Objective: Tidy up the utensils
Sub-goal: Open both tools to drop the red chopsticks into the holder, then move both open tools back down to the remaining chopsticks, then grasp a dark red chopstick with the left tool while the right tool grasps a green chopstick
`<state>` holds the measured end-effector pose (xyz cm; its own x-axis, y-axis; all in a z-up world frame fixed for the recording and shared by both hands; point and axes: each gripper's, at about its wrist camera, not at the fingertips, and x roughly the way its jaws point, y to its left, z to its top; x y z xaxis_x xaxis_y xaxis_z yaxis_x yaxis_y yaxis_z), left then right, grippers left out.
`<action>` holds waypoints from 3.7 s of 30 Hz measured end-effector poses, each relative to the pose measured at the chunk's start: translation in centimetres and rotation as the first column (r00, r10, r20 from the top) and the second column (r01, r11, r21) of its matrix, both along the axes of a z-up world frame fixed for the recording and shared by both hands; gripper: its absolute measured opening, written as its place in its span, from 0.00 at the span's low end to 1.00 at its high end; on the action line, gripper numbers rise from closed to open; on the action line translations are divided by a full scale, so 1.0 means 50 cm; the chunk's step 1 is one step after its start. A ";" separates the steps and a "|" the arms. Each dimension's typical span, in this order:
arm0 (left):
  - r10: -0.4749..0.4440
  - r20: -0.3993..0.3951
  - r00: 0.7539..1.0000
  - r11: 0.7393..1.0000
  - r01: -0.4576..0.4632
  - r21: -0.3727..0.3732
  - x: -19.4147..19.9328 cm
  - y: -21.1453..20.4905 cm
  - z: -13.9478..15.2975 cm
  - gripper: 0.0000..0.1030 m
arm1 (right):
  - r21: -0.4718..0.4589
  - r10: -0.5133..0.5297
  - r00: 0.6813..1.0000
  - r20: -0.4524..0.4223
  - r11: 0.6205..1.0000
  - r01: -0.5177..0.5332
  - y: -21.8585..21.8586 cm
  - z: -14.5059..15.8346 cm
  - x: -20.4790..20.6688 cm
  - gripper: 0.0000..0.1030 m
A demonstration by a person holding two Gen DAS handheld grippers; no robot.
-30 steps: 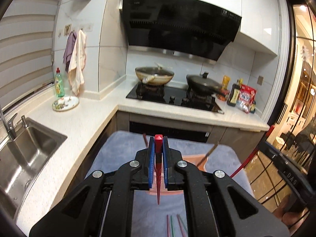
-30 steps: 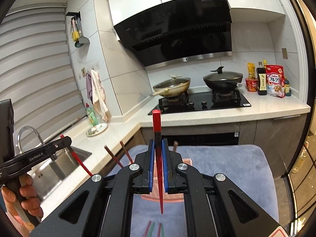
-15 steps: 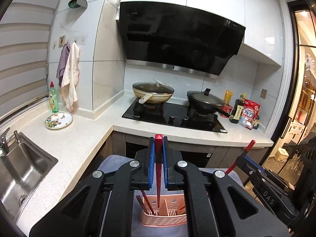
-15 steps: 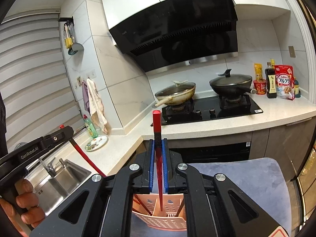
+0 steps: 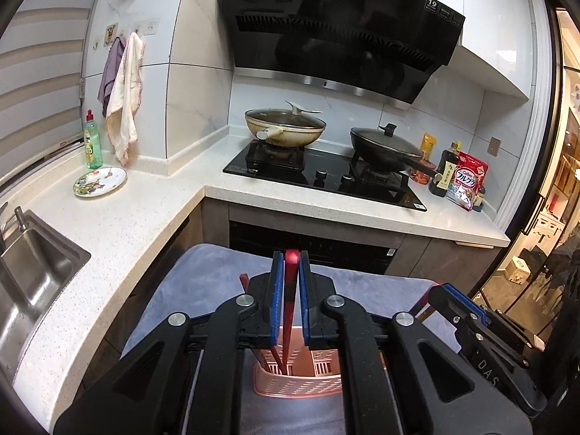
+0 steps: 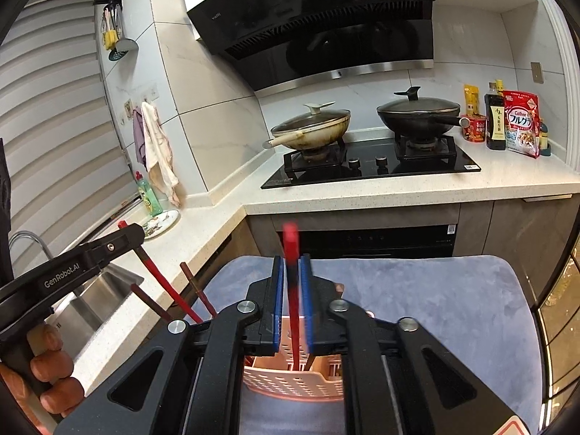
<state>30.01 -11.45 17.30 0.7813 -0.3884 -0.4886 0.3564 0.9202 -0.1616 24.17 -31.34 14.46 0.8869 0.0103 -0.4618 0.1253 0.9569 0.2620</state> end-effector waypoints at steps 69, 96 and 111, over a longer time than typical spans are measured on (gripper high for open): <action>0.066 -0.332 0.941 0.963 0.027 0.268 -0.455 0.136 -0.412 0.51 | -0.029 0.085 0.913 -0.400 0.994 -0.106 0.149 -0.375 -0.509 0.35; -0.011 -0.406 0.914 0.948 0.139 0.287 -0.508 0.107 -0.477 0.60 | -0.035 0.100 0.883 -0.458 0.991 -0.130 0.157 -0.430 -0.510 0.07; -0.019 -0.415 0.910 0.938 0.160 0.308 -0.512 0.093 -0.491 0.40 | -0.036 0.098 0.883 -0.459 0.991 -0.129 0.158 -0.430 -0.510 0.07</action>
<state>4.41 -6.82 -7.25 0.4616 -0.2099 -0.8619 0.4091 0.9125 -0.0031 -1.31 -23.46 -7.05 0.5735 0.0554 -0.8173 0.1053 0.9844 0.1406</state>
